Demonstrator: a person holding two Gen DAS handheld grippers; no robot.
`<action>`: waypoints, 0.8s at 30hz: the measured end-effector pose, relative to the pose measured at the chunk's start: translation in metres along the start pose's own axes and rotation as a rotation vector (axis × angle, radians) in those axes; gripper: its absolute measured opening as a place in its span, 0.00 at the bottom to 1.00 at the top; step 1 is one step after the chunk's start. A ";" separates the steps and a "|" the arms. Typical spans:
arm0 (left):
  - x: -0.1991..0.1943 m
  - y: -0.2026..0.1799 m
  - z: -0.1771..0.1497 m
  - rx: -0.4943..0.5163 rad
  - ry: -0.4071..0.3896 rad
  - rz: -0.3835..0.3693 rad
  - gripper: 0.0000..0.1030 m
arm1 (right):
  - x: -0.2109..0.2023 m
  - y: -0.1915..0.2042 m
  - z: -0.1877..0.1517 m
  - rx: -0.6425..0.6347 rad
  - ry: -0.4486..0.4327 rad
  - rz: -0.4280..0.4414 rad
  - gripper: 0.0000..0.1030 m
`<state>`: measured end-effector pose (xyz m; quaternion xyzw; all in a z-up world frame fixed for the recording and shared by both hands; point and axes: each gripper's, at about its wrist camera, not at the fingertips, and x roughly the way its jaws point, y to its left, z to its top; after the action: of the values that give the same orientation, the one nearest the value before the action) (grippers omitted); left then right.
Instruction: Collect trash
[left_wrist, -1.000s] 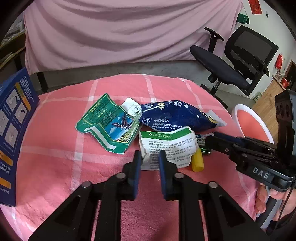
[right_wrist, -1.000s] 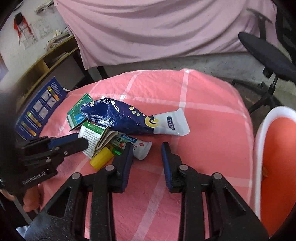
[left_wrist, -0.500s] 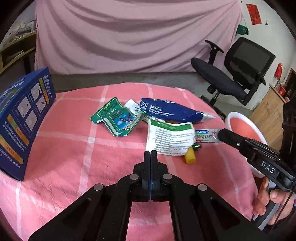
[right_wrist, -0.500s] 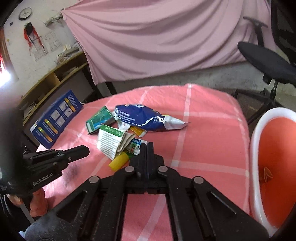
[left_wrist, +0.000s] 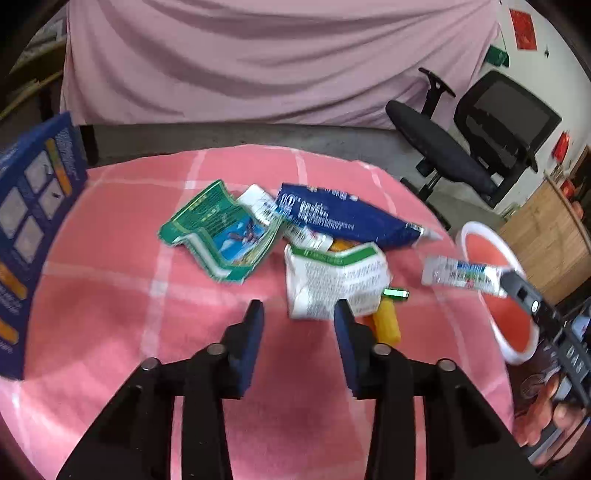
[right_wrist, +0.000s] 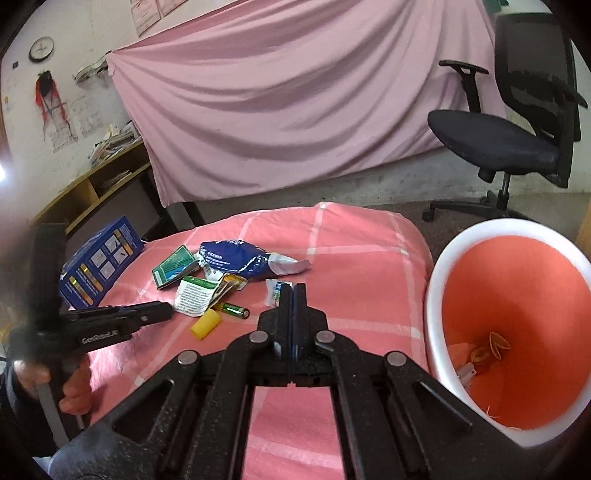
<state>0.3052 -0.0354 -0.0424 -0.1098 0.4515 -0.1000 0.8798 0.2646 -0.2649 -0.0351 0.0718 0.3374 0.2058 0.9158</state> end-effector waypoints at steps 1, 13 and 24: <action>0.002 -0.001 0.002 -0.004 0.000 -0.004 0.33 | 0.000 0.000 0.000 0.001 0.003 0.003 0.20; 0.011 -0.006 0.007 0.054 0.008 0.014 0.11 | 0.008 -0.004 -0.002 0.010 0.048 0.029 0.20; -0.006 -0.027 -0.011 0.124 -0.071 -0.004 0.00 | 0.002 0.004 -0.003 -0.020 0.024 0.032 0.20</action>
<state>0.2911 -0.0611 -0.0364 -0.0594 0.4128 -0.1256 0.9001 0.2624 -0.2609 -0.0377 0.0657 0.3451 0.2247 0.9089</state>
